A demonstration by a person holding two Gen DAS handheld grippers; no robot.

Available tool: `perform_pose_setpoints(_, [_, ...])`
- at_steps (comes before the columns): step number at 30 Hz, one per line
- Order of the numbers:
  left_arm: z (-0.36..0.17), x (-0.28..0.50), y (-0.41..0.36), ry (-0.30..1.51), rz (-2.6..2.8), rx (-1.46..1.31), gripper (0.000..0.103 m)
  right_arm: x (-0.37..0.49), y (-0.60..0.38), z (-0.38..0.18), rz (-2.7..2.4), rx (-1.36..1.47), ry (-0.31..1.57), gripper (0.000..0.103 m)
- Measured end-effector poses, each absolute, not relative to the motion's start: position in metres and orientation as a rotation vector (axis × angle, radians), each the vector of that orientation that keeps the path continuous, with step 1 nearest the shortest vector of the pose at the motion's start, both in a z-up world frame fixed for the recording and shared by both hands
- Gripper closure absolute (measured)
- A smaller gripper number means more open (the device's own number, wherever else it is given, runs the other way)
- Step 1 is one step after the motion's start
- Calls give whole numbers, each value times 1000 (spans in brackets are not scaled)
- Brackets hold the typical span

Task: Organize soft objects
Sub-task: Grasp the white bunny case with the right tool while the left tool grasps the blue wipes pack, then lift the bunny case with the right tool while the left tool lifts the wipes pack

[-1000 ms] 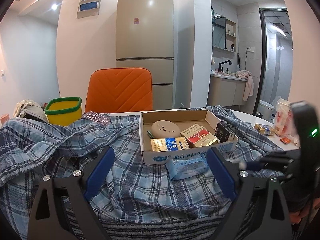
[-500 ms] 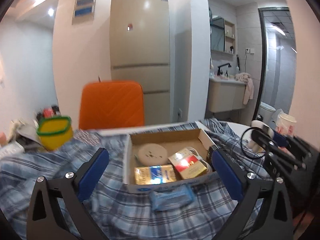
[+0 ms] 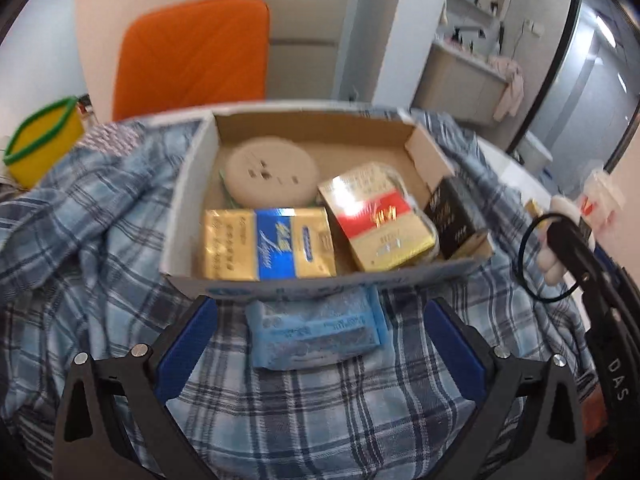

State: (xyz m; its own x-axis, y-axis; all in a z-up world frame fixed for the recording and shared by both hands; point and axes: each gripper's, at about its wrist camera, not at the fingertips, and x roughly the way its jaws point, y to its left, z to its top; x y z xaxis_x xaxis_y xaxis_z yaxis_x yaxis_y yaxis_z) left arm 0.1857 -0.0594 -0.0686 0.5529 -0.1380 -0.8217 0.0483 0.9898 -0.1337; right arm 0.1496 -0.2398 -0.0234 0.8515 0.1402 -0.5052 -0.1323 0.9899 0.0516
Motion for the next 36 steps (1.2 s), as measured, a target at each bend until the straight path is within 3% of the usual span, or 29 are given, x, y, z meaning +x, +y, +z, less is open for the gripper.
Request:
perform_pose_setpoints(8, [-91,203,-65,1116,-89,-118,1,151,-243,-25,150,28,544,75])
perform_pose_setpoints(10, [-95,204,-65,1126,-79,-121,9,152,-242,-25,153,24,551,75])
perform_pose_setpoints(18, [-93,200,-70,1112,-86,-79,24,159,-247,-30,161,50,590,75])
perform_pose_setpoints(24, [-86,186,-64,1080,-107,-55,28,159,-247,-30,165,41,591,75])
perform_pose_setpoints(36, [-41,114,-48,661,-185,-20,28,137,-236,-16,264,19,465,75])
